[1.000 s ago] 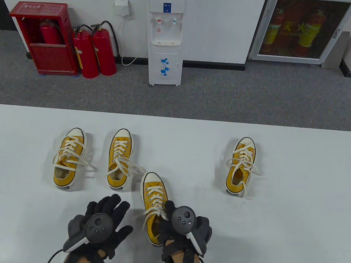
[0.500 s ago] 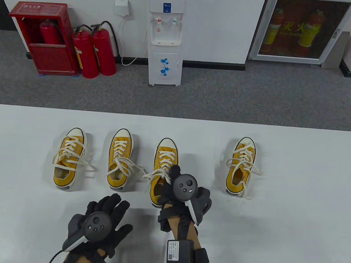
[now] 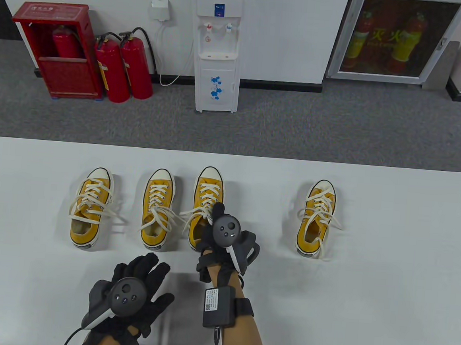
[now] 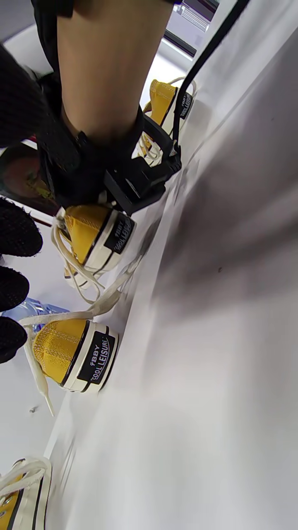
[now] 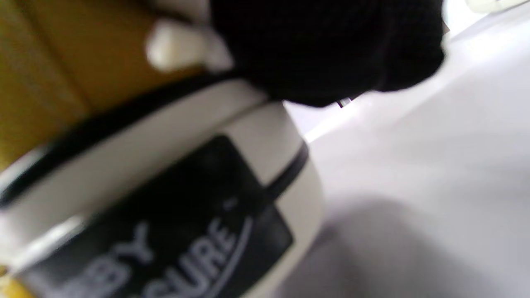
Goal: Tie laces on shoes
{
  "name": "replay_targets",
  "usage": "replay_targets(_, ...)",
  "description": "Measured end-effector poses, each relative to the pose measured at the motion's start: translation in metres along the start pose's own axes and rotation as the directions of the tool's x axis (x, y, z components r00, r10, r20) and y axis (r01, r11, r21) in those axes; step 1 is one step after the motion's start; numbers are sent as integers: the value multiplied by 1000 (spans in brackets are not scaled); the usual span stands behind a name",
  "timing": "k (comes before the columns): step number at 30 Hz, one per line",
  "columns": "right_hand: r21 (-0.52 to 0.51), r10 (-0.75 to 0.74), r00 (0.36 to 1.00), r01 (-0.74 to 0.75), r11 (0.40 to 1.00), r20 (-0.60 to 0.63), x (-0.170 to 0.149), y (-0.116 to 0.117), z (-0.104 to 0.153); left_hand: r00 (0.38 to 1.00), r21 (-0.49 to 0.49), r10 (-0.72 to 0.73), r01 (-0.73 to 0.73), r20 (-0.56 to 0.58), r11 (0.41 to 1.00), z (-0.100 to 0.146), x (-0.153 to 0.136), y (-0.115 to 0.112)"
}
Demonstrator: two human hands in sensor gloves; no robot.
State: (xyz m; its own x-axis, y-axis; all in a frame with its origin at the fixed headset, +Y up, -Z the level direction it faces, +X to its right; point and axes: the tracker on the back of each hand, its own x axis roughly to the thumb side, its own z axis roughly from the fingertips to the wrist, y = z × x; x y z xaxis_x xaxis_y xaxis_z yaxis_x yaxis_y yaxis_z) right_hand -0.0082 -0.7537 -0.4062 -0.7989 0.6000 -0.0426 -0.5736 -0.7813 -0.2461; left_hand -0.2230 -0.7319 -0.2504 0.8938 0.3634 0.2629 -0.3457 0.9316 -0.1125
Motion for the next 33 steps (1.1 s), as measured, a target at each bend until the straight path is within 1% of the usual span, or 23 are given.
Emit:
replay_targets(3, 16, 2, 1000, -2, 1000, -14, -2, 7, -4, 1000, 3, 0, 0, -4, 1000, 0, -1, 0)
replay_targets(5, 47, 25, 999, -23, 999, -26, -2, 9, -6, 1000, 4, 5, -5, -5, 1000, 0, -1, 0)
replay_targets(7, 88, 16, 1000, -14, 996, -21, -2, 11, -9, 1000, 1, 0, 0, -4, 1000, 0, -1, 0)
replay_targets(10, 88, 20, 999, -16, 996, -42, -4, 8, -8, 1000, -2, -6, 6, -2, 1000, 0, 0, -1)
replay_targets(14, 110, 36, 999, -32, 993, -30, -7, -1, -6, 1000, -6, -5, 5, -5, 1000, 0, -1, -1)
replay_targets(18, 111, 41, 999, -40, 993, -6, -14, -22, -1, 1000, -7, -8, 8, -5, 1000, -1, -1, -1)
replay_targets(23, 71, 79, 997, -79, 994, 3, -29, -61, 11, 1000, -4, -10, 10, -2, 1000, -1, -1, -1)
replay_targets(24, 64, 82, 997, -82, 995, 0, -33, -65, 14, 1000, -3, -9, 9, -2, 1000, -1, -1, -1)
replay_targets(29, -30, 171, 985, -172, 985, -29, -63, -100, 29, 1000, -7, -19, 19, 1, 1000, -1, 0, -2)
replay_targets(33, -91, 216, 972, -225, 970, -91, -92, -125, 34, 1000, -7, -23, 23, 10, 1000, -1, 0, -2)
